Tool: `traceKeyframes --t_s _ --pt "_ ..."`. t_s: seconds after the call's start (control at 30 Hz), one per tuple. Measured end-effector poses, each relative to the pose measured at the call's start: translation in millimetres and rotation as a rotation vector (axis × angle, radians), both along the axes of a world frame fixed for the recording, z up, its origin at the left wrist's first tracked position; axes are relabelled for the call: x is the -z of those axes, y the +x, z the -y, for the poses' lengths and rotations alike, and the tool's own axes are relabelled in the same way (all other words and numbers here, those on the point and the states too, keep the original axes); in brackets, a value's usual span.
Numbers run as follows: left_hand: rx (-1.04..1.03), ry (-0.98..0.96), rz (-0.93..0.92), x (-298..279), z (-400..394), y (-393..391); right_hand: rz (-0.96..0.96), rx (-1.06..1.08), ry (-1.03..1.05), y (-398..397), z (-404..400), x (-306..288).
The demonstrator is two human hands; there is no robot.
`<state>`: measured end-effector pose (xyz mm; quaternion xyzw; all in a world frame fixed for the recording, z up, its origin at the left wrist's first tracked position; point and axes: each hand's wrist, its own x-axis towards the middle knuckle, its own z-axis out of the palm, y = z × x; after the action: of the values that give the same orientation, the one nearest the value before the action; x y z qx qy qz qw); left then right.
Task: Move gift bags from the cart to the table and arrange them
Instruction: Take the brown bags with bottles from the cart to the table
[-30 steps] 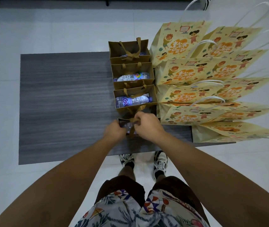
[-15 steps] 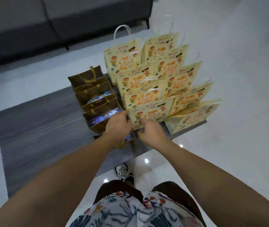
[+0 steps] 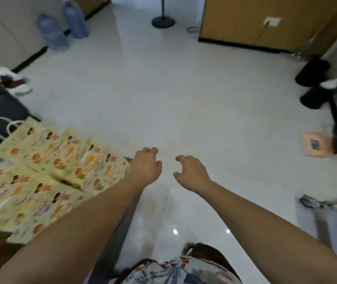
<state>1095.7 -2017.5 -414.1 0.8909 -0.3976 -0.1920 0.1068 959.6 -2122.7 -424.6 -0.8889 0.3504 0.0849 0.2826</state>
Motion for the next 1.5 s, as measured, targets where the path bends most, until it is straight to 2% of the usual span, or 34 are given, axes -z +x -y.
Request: traceKeyframes --t_s 0.23,0.63,0.83,1.13,1.23,1.37,1.5 --pt "0.484 -0.066 -0.038 -17 196 -144 -0.019 0.49 -0.031 -179 128 -14" --pt "1.256 -0.014 -0.156 18 397 -371 -0.157 1.27 0.026 -390 209 2" --pt "1.448 0.013 -0.215 27 464 -441 -0.163 1.513 0.058 -440 240 3" --pt "1.653 0.116 -0.162 58 523 -560 -0.105 1.768 0.112 -537 268 42" --pt "1.644 0.14 -0.157 95 539 -616 -0.072 1.809 0.138 -591 284 88" --pt "1.614 0.196 -0.181 173 551 -683 -0.041 1.849 0.17 -657 309 169" --pt "1.658 0.22 -0.188 255 559 -735 -0.033 1.871 0.089 -706 326 245"
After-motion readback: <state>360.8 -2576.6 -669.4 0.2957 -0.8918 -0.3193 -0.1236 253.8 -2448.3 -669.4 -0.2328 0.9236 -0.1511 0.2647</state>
